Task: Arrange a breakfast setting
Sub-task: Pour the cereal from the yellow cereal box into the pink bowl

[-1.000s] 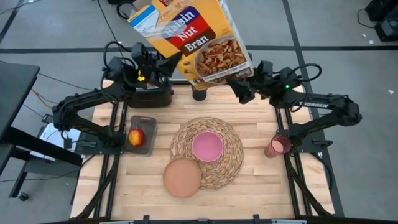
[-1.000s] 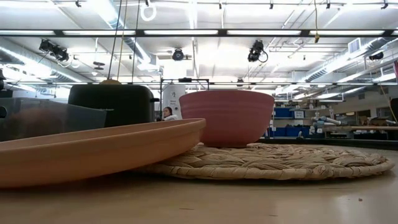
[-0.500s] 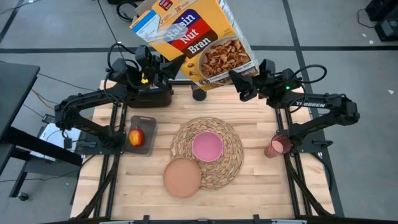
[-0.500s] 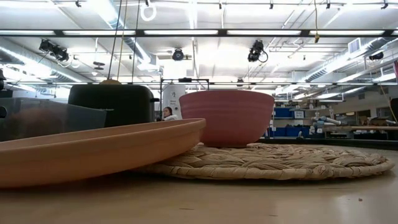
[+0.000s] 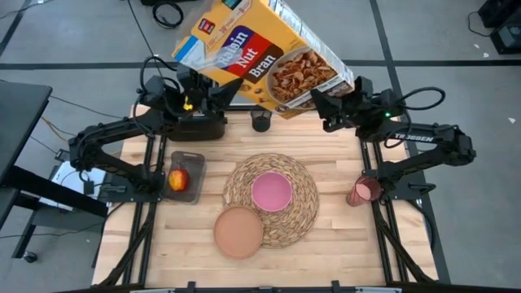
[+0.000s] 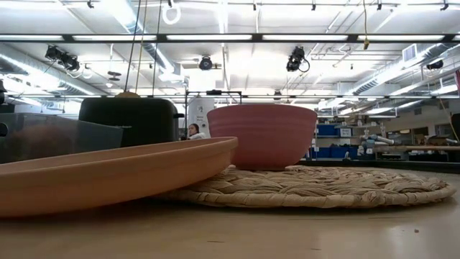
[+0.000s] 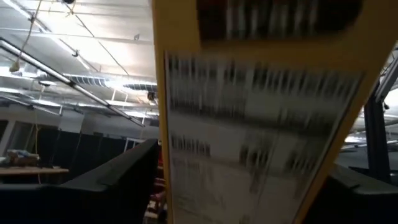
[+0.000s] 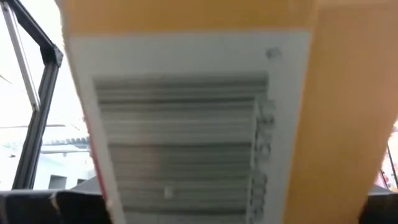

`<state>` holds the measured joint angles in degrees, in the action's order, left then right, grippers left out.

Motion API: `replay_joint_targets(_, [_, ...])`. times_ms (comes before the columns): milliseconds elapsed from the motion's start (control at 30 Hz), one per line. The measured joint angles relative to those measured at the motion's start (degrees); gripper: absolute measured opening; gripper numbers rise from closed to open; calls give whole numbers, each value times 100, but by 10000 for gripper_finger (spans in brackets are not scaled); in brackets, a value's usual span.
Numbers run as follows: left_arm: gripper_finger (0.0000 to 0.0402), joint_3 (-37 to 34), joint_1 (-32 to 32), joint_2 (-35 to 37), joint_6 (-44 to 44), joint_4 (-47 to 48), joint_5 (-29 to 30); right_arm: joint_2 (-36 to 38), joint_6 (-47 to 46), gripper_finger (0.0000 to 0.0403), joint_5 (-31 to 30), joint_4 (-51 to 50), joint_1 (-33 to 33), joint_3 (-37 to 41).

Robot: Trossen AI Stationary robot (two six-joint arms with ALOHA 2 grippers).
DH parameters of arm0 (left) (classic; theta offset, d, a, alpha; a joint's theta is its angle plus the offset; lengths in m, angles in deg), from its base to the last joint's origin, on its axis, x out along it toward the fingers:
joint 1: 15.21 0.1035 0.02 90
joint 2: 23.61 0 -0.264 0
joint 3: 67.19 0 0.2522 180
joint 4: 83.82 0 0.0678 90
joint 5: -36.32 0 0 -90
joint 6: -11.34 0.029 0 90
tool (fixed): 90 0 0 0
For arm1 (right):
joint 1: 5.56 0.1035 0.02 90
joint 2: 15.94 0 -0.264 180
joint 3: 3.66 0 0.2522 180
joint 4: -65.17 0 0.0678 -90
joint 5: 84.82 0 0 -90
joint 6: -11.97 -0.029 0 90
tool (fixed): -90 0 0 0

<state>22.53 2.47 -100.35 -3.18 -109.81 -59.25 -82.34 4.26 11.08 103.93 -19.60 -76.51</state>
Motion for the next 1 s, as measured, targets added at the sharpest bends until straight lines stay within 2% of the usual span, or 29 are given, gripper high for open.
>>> replay_joint_targets(167, [301,2,-6,8,-82,-20,-15,8,-62,279,203,-290,-2,-4])
replay_joint_targets(367, [233,11,-26,-2,-120,165,2,-39,-122,282,304,-475,-4,-7])
replay_joint_targets(533, [184,11,-26,-6,-144,246,-4,-45,-197,302,366,-519,-5,-9])
replay_joint_targets(800, [186,11,-28,-11,-160,386,-22,-52,-334,339,589,-644,0,-15])
replay_joint_targets(900, [186,11,-28,-11,-159,398,-22,-52,-328,333,530,-659,0,-15])
replay_joint_targets(1000, [187,11,-26,-11,-157,450,-15,-52,-293,306,501,-672,0,-15])
